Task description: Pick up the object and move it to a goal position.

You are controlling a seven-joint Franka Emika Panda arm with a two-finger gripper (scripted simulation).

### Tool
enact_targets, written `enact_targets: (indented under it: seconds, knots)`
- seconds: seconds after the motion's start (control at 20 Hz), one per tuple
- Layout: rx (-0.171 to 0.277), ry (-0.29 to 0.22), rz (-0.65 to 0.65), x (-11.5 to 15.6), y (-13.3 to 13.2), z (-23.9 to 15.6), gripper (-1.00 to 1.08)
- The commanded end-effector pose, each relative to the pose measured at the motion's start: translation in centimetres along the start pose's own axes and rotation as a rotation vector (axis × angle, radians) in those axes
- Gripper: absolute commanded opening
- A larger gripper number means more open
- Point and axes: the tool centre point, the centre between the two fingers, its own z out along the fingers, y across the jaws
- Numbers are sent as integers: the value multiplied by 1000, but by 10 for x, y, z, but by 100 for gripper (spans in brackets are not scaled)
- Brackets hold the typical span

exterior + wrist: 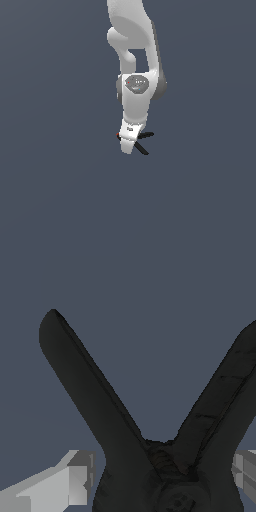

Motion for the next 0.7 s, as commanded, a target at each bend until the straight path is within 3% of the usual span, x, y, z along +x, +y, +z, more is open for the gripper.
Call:
enact_targets:
  seconds: [0.0, 0.65]
  knots:
    - [-3, 0, -1, 6, -8, -26, -100]
    - [-1, 1, -3, 42, -57, -174, -100]
